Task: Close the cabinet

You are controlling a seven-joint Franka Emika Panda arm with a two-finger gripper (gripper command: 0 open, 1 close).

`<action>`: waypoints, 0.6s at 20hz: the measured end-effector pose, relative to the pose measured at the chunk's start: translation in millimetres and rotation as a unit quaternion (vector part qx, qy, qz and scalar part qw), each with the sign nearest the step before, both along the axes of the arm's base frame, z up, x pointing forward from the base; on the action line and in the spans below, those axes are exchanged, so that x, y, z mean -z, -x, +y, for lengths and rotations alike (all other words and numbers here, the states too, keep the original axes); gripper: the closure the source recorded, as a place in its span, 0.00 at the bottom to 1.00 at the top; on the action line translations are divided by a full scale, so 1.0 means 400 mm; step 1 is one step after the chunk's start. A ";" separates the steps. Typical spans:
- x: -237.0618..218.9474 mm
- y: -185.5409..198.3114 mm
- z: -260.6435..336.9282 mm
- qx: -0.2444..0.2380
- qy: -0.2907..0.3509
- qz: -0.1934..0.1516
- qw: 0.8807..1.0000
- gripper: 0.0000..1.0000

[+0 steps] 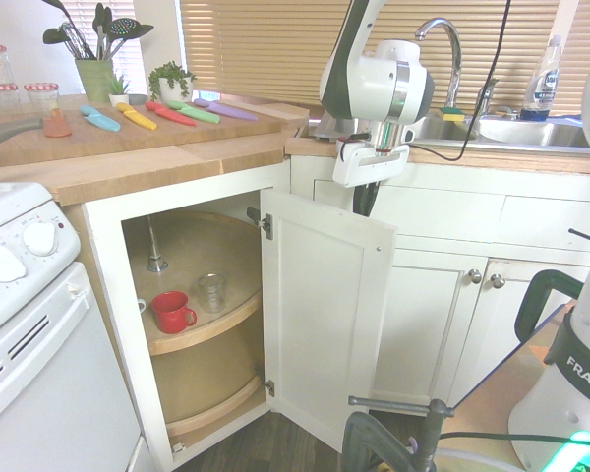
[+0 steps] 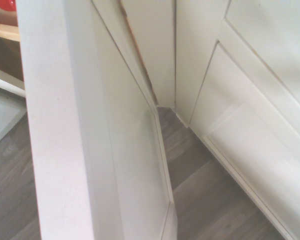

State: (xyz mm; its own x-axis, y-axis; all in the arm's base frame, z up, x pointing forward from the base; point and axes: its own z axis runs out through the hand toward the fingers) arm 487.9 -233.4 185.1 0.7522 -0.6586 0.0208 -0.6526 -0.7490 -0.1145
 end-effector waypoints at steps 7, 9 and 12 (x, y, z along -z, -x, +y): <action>0.015 0.002 0.041 -0.021 0.014 0.005 1.000 1.00; 0.022 0.001 0.066 -0.027 0.020 0.008 0.999 1.00; 0.022 -0.007 0.093 -0.036 0.030 0.013 0.999 1.00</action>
